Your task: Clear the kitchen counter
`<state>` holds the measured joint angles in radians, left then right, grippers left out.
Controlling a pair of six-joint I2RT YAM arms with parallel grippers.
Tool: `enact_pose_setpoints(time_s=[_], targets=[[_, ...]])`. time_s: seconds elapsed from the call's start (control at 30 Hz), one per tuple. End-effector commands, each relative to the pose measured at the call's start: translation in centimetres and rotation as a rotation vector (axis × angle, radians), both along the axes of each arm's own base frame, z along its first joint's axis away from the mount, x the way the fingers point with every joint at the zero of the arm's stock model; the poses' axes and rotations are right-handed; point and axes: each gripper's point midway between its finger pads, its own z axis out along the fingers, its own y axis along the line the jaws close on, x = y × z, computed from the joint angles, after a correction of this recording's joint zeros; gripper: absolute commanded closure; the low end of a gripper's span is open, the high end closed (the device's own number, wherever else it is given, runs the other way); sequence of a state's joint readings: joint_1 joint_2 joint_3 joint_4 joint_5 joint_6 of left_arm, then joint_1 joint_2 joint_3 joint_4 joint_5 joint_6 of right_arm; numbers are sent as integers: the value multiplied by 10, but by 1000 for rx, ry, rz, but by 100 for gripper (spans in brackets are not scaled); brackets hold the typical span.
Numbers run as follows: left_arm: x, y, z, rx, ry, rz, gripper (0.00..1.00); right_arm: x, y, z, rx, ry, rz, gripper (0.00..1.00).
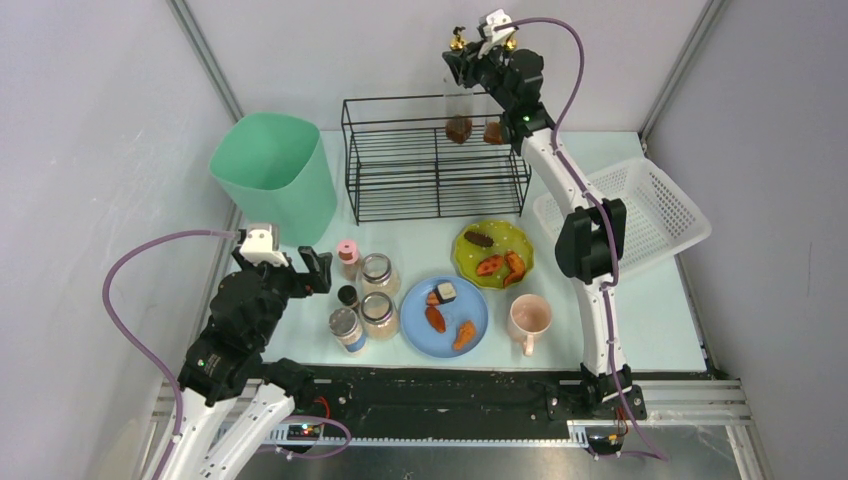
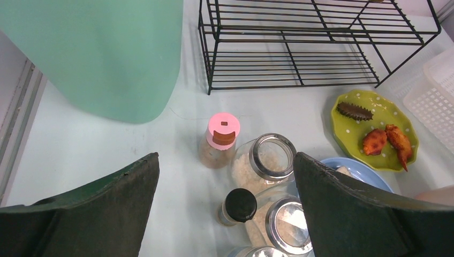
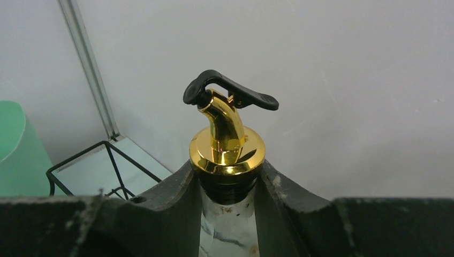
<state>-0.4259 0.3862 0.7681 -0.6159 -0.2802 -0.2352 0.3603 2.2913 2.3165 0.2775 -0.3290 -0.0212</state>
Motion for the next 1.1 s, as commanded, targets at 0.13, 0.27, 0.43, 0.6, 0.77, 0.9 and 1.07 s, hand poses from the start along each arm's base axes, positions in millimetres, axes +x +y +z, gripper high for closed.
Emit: enact_pose_setpoints(time_s=[0.13, 0.27, 0.43, 0.6, 0.77, 0.9, 1.07], targets=[[3, -1, 4, -4, -14, -4, 2, -5, -8, 24, 41, -52, -33, 100], [3, -1, 4, -3, -13, -3, 2, -5, -11, 22, 48, -42, -54, 91], [3, -1, 4, -4, -15, -3, 2, -8, -13, 24, 63, -44, -79, 65], [3, -1, 4, -4, -14, -1, 2, -17, -14, 36, 59, -65, -95, 53], [3, 0, 4, -4, -18, 0, 2, -29, -14, 50, 53, -92, -114, 42], [2, 0, 4, -4, -18, 1, 2, -38, -16, 59, 50, -102, -129, 38], [2, 0, 5, -6, -21, 2, 2, -51, -22, 67, 53, -100, -157, 37]])
